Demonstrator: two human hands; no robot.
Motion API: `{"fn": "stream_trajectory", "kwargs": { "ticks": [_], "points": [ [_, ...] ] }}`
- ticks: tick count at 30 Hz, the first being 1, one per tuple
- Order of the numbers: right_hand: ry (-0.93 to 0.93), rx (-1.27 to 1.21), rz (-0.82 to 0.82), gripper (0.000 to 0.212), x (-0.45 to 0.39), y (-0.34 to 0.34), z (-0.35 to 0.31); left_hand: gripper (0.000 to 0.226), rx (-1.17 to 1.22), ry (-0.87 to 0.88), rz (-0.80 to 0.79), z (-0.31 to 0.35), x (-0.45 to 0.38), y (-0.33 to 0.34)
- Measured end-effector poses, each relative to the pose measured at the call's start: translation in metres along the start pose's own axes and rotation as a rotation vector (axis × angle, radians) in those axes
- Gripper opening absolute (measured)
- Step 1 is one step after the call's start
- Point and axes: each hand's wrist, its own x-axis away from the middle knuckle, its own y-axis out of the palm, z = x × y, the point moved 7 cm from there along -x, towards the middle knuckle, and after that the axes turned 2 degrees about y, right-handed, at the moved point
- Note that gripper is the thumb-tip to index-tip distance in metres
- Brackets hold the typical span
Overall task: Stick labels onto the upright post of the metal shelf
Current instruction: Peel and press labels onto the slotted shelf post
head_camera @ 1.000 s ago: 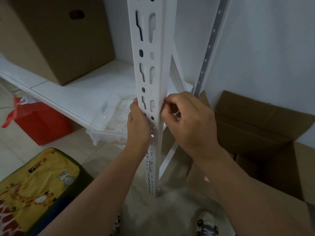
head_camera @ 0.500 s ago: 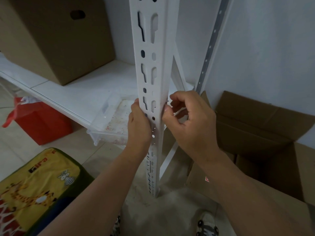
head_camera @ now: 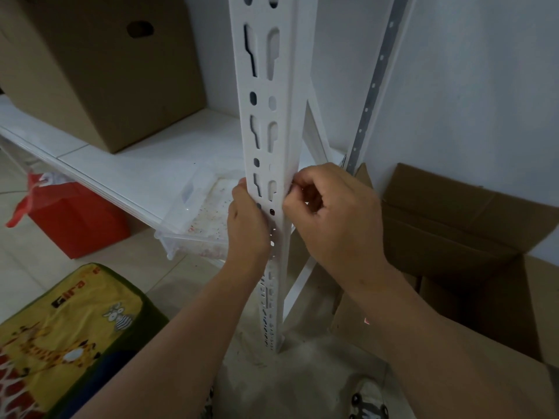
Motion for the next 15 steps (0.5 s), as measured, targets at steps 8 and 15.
{"fn": "stream_trajectory", "kwargs": {
  "ticks": [8,15],
  "points": [
    [0.339,-0.43,-0.077,0.009,0.021,0.008,0.014,0.045,-0.013,-0.01,0.004,0.0,-0.002,0.0],
    [0.745,-0.902,-0.163,0.01,0.036,0.019,0.023,0.035,-0.097,0.079,0.032,0.007,0.003,-0.007]
  ]
}}
